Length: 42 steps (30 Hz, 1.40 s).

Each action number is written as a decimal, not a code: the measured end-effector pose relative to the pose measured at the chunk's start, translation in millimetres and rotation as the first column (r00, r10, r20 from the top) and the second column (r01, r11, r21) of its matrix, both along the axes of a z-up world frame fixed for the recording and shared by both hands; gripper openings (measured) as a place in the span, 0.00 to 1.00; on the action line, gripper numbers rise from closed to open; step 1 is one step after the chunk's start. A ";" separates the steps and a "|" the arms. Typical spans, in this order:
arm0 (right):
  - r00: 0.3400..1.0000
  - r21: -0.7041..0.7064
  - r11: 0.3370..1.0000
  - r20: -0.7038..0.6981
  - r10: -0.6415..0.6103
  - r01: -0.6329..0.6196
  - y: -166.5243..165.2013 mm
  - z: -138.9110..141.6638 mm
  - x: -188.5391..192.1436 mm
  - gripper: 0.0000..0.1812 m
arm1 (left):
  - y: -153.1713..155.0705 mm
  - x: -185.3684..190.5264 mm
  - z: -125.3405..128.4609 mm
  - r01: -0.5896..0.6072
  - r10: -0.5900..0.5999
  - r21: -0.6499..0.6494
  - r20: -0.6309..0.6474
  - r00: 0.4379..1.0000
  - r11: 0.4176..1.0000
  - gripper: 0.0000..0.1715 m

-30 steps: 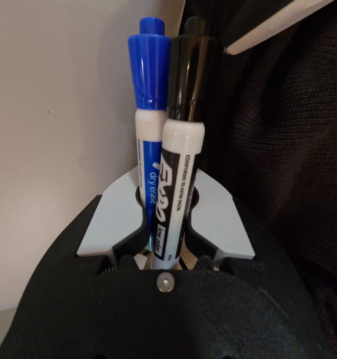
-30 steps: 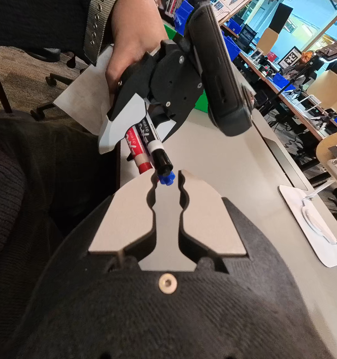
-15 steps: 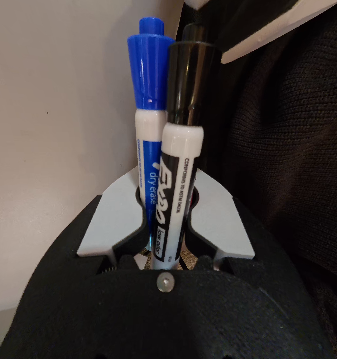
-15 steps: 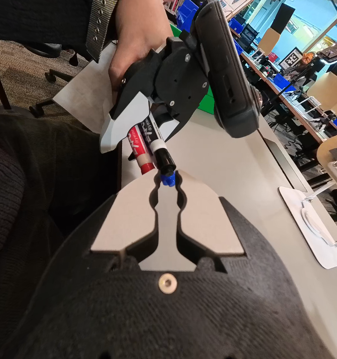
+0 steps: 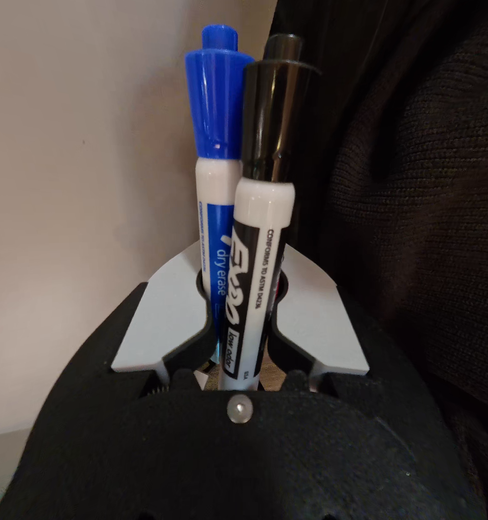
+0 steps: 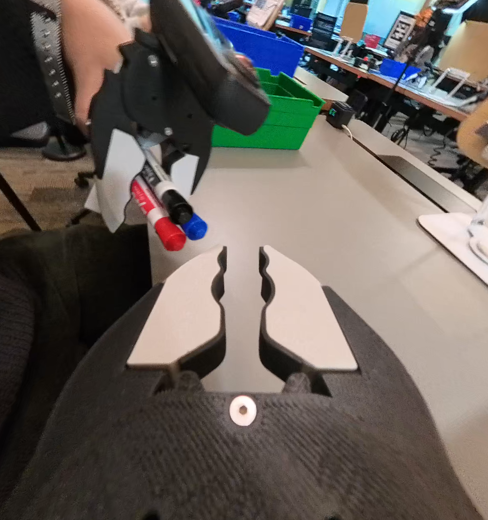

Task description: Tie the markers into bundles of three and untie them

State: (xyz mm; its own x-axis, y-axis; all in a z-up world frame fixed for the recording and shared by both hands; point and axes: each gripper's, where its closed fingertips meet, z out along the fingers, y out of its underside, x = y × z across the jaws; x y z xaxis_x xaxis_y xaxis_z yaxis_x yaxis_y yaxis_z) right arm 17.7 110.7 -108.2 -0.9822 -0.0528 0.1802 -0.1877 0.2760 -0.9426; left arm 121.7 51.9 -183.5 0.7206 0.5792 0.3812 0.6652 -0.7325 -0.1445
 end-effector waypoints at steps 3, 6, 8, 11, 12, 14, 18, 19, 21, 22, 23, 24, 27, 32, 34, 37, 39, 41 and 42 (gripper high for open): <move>0.999 -0.016 0.999 0.021 -0.048 0.049 -8.6 4.4 -21.6 0.13 | -12.1 3.1 4.3 -0.043 0.043 -0.025 -0.006 0.999 0.999 0.25; 0.992 -0.030 0.994 -0.065 -0.110 0.108 -31.5 18.4 -53.3 0.13 | -19.7 6.1 13.3 -0.080 0.080 0.004 -0.028 0.996 0.997 0.25; 0.994 -0.030 0.996 -0.064 -0.084 0.082 -57.9 30.6 -64.0 0.13 | -27.9 8.2 17.9 -0.110 0.110 0.005 -0.042 0.993 0.994 0.25; 0.998 0.046 0.997 0.018 0.061 -0.062 -116.6 43.3 -61.8 0.14 | -41.9 13.0 23.9 -0.163 0.162 -0.010 -0.060 0.985 0.987 0.25; 0.993 0.078 0.990 0.041 0.114 -0.117 -140.1 46.9 -58.7 0.14 | -45.8 15.5 25.9 -0.177 0.176 -0.012 -0.065 0.982 0.984 0.25; 0.976 0.148 0.965 0.025 0.215 -0.217 -190.3 52.4 -51.9 0.16 | -51.1 20.7 30.1 -0.206 0.205 0.002 -0.071 0.976 0.979 0.25; 0.902 0.323 0.882 -0.149 0.406 -0.344 -294.6 58.7 -34.6 0.20 | -64.9 34.2 31.4 -0.271 0.271 0.007 -0.066 0.960 0.963 0.25; 0.865 0.380 0.846 -0.188 0.466 -0.373 -318.0 57.3 -26.5 0.20 | -69.1 37.8 30.7 -0.293 0.293 0.004 -0.060 0.954 0.956 0.25; 0.772 0.507 0.758 -0.248 0.585 -0.411 -360.5 48.5 -10.1 0.19 | -78.1 44.6 29.5 -0.335 0.334 -0.008 -0.054 0.941 0.942 0.25; 0.717 0.573 0.709 -0.277 0.640 -0.411 -380.0 40.9 -4.5 0.18 | -82.9 47.6 28.8 -0.356 0.355 -0.014 -0.053 0.933 0.934 0.25; 0.660 0.636 0.659 -0.299 0.690 -0.401 -398.4 31.4 -0.8 0.17 | -87.3 50.7 28.1 -0.375 0.373 -0.018 -0.053 0.926 0.927 0.26; 0.597 0.702 0.597 -0.302 0.743 -0.388 -413.8 19.6 1.8 0.15 | -91.9 53.3 27.1 -0.391 0.389 -0.021 -0.056 0.919 0.920 0.26; 0.468 0.868 0.382 -0.207 0.859 -0.317 -443.4 -22.9 1.7 0.13 | -104.0 62.8 22.3 -0.441 0.439 -0.030 -0.047 0.897 0.897 0.26; 0.423 0.977 0.145 -0.067 0.904 -0.157 -460.9 -76.5 -11.0 0.09 | -115.3 78.7 14.8 -0.498 0.498 -0.015 -0.014 0.867 0.867 0.26; 0.415 0.982 0.143 -0.081 0.906 -0.122 -466.5 -90.2 -13.3 0.07 | -118.2 83.1 13.9 -0.510 0.510 -0.005 -0.010 0.860 0.860 0.26; 0.383 0.977 0.177 -0.119 0.916 -0.122 -469.6 -91.5 -13.3 0.02 | -122.1 86.8 14.8 -0.527 0.527 0.009 -0.009 0.850 0.850 0.26; 0.420 0.947 0.255 -0.153 0.894 -0.197 -474.4 -74.2 -6.6 0.02 | -124.1 87.6 14.9 -0.532 0.532 0.009 -0.008 0.847 0.847 0.26; 0.502 0.858 0.427 -0.245 0.830 -0.287 -485.0 -35.3 -2.1 0.02 | -123.3 87.8 14.8 -0.530 0.530 0.010 -0.006 0.848 0.848 0.26; 0.561 0.792 0.511 -0.269 0.783 -0.333 -484.7 -9.6 -1.2 0.02 | -122.1 88.0 15.0 -0.525 0.526 0.008 -0.006 0.851 0.851 0.26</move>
